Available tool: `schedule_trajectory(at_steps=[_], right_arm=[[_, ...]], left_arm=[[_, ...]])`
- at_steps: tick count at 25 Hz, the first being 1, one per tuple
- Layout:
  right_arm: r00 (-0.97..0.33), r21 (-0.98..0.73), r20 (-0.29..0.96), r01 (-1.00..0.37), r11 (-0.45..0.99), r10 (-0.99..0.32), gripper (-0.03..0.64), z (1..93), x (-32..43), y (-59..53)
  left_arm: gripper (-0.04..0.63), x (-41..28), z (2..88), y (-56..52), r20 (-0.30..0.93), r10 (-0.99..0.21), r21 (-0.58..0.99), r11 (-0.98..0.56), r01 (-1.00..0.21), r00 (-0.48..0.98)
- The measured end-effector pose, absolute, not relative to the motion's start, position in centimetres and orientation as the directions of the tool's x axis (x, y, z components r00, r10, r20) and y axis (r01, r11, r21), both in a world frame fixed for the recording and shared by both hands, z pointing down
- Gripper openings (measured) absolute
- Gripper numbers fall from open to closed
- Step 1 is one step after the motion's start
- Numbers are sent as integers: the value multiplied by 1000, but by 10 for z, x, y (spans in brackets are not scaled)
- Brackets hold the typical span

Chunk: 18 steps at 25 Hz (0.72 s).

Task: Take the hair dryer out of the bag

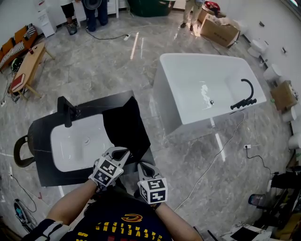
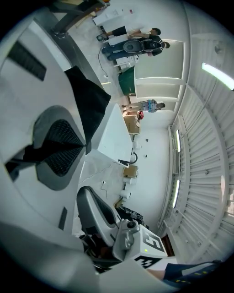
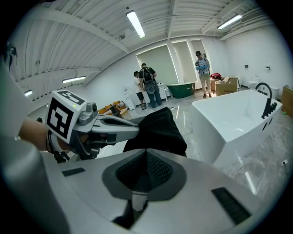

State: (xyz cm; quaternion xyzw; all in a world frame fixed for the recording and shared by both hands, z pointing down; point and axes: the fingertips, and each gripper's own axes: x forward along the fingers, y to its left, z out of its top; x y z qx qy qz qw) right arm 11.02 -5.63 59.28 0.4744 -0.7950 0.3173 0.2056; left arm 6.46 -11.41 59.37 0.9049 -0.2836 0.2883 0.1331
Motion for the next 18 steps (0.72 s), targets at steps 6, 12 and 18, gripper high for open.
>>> schedule_trajectory(at_steps=[6,12,18], right_arm=[[-517,-352,651,-854,383,-556,8,599,91,-68],[-495,-353,693,-867,352,-524,9,616,84,-95],[-457,-336,744,-886,318,-487,86,640,80,-121]], left_arm=[[9,62,578,-142,573,-468,55,-797,-602,673],[9,61,570,-169,548,-483,49,-796,-603,683],[9,64,565,-178,462,-466,167,-790,-590,754]])
